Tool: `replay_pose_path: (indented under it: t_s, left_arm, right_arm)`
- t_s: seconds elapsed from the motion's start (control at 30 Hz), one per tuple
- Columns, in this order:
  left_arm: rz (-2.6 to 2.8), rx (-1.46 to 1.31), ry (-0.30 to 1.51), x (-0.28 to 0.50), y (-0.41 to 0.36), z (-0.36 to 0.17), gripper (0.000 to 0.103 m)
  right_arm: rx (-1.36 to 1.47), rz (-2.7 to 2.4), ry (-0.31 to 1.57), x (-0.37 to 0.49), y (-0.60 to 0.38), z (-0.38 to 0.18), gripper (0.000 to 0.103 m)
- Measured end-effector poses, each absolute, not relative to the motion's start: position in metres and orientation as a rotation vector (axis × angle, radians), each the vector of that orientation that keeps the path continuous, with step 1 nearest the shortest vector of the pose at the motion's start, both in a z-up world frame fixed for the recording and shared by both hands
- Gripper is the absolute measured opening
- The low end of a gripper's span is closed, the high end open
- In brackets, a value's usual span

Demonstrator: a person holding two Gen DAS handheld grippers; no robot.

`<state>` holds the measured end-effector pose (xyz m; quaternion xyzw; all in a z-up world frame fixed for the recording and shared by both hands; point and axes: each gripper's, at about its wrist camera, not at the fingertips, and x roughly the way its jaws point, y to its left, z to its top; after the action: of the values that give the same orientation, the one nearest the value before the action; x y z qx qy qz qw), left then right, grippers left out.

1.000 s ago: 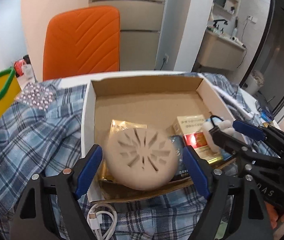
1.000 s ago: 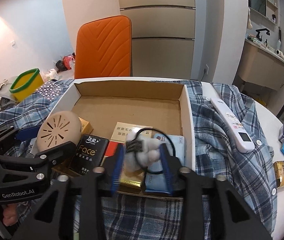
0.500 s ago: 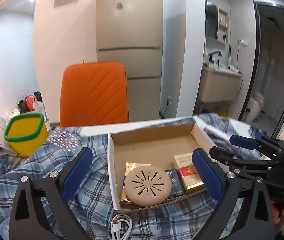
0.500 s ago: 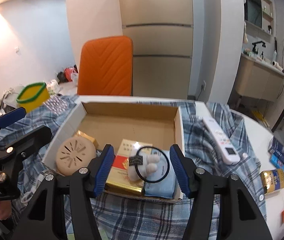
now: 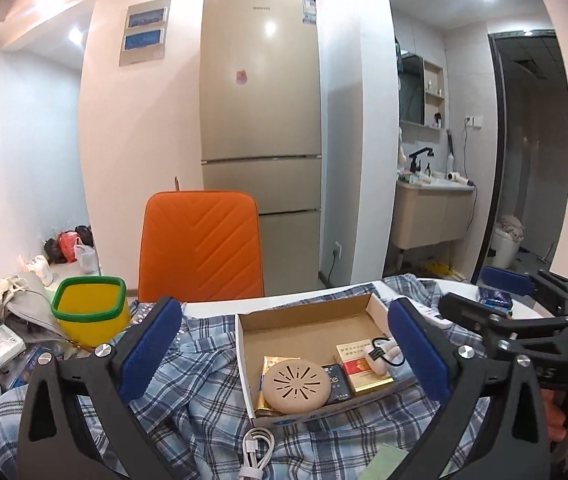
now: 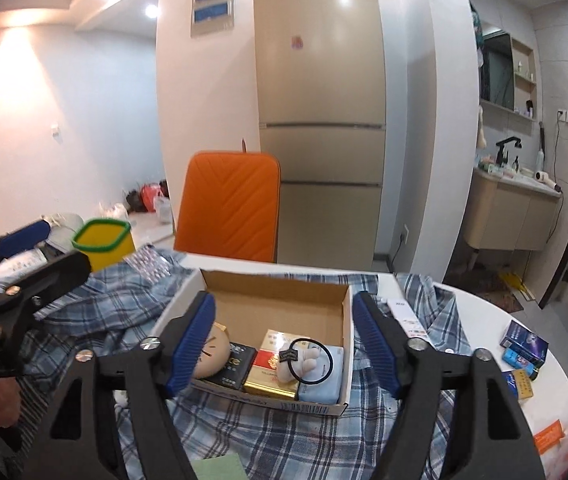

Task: Organize soft objects
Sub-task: 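Withdraw both grippers and move the right gripper over the green felt pouch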

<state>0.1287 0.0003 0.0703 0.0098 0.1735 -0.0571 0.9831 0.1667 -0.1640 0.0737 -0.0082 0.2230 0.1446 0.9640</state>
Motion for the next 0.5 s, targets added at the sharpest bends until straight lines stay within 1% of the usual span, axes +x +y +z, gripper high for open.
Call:
replay_pose_path:
  t_s: [0.07, 0.33, 0.5]
  left_arm:
    - [-0.126, 0.015, 0.324, 0.118, 0.001, 0.070, 0.103]
    - [-0.125, -0.015, 0.252, 0.085, 0.011, 0.062, 0.103]
    - [-0.102, 0.021, 0.279, 0.074, 0.013, 0.053, 0.103]
  right_arm:
    - [-0.008, 0.282, 0.426, 0.151, -0.167, 0.080, 0.090]
    - [-0.041, 0.275, 0.415, 0.118, -0.173, 0.084, 0.091]
    - [-0.041, 0.288, 0.443, 0.108, -0.173, 0.074, 0.091]
